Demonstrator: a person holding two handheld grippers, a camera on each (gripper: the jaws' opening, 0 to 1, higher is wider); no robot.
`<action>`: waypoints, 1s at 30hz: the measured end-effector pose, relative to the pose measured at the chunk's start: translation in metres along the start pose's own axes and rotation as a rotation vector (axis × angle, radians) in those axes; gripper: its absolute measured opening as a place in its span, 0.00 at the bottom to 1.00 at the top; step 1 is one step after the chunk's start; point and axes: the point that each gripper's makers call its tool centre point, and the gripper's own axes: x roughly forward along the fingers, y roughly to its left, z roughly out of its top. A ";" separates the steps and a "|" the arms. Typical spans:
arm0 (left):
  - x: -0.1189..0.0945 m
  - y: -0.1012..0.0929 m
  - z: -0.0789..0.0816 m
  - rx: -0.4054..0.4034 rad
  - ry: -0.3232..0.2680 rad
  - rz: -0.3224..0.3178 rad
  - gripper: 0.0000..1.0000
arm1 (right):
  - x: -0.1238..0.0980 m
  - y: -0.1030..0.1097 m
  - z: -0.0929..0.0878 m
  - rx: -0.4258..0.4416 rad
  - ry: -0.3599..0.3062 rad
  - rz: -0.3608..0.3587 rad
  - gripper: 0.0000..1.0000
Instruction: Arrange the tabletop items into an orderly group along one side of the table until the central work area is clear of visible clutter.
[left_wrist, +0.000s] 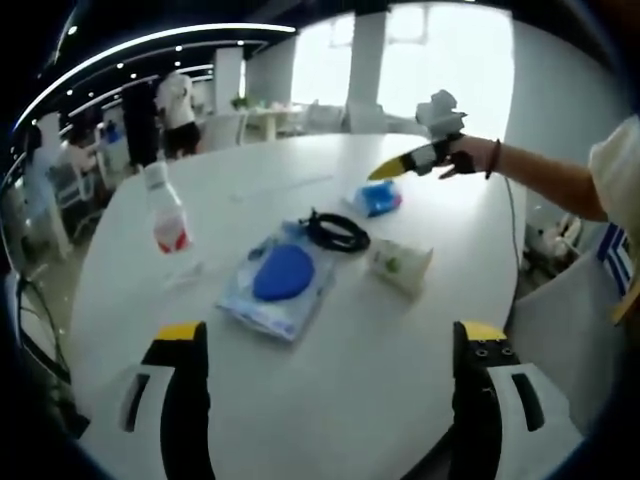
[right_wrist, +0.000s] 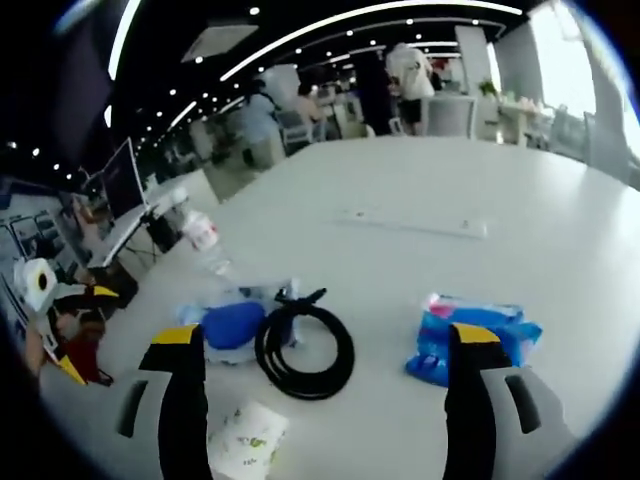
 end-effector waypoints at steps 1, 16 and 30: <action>0.000 0.000 0.000 0.000 -0.001 -0.001 0.99 | 0.002 0.003 0.000 -0.002 0.000 0.006 0.99; -0.001 0.001 -0.001 0.002 -0.002 0.002 0.99 | 0.033 0.050 -0.025 -0.119 0.070 0.092 0.95; -0.002 0.002 -0.004 0.003 0.010 0.006 0.99 | 0.067 0.049 -0.052 -0.213 0.174 0.096 0.73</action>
